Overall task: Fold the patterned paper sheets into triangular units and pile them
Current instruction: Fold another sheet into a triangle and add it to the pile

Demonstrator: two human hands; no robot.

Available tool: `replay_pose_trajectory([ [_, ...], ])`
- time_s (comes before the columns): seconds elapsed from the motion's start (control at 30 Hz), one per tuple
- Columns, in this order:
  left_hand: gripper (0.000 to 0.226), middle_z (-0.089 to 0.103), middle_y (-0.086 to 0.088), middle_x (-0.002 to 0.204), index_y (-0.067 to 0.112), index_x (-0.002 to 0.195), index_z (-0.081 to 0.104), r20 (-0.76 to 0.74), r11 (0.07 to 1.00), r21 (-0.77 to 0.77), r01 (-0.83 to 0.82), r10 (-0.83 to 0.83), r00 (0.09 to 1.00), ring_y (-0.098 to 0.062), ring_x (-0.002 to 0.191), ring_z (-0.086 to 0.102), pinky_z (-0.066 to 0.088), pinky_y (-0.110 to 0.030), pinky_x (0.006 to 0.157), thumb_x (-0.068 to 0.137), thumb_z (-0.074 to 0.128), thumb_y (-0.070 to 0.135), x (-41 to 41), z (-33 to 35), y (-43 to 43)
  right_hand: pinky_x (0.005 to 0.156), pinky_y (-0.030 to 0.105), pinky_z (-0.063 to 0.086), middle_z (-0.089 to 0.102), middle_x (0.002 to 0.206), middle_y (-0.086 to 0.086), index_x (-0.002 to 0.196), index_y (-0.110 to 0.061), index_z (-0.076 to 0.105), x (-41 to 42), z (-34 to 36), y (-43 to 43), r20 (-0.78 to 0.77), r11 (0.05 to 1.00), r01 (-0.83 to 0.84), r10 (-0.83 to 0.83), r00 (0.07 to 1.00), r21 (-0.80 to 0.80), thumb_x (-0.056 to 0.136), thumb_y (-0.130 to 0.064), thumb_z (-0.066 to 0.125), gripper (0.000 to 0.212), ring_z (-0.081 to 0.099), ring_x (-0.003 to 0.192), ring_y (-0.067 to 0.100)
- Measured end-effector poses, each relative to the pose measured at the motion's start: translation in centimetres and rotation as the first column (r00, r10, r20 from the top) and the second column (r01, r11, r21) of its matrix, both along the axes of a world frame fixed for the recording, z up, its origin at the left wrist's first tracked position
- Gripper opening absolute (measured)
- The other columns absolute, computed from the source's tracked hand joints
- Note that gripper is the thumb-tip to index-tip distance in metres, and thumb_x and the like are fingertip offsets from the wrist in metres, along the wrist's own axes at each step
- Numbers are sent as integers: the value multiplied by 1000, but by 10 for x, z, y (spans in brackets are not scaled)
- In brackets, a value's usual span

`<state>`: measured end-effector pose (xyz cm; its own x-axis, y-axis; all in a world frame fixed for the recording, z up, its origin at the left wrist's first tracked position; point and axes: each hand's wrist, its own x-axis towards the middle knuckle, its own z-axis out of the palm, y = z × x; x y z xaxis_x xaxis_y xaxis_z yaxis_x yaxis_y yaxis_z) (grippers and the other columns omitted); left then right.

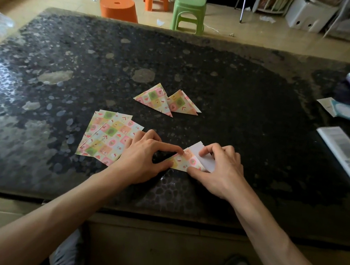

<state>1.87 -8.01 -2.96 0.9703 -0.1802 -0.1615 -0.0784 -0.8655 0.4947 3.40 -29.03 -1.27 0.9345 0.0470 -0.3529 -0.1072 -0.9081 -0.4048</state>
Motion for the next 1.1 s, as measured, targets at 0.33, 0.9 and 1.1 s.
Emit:
replay_pose_trajectory([
  [0.33,33,35,14,106,71,126,52,-8,1000,9,1,-1,1000,-11,111,32,27,-36,92,95,57,60,1,2,-1,108,37,38,35,145,-1,126,-40,48,0,10,-7,-42,999,-5,3,999,-47,79,-62,79,61,33,138,22],
  [0.9,35,35,16,106,70,128,52,-13,1000,-9,9,-9,1000,-11,111,33,31,-38,98,95,57,60,1,0,2,108,41,45,41,133,-4,113,-40,57,8,17,-25,-128,996,11,0,992,83,80,-31,88,47,42,130,18],
  [1.1,36,35,17,106,69,128,53,-24,1000,-17,4,-5,1000,-12,112,33,34,-42,103,94,58,59,1,0,2,105,43,50,43,126,-7,110,-42,57,11,16,-28,-121,995,11,2,993,100,79,-25,89,47,48,121,15],
])
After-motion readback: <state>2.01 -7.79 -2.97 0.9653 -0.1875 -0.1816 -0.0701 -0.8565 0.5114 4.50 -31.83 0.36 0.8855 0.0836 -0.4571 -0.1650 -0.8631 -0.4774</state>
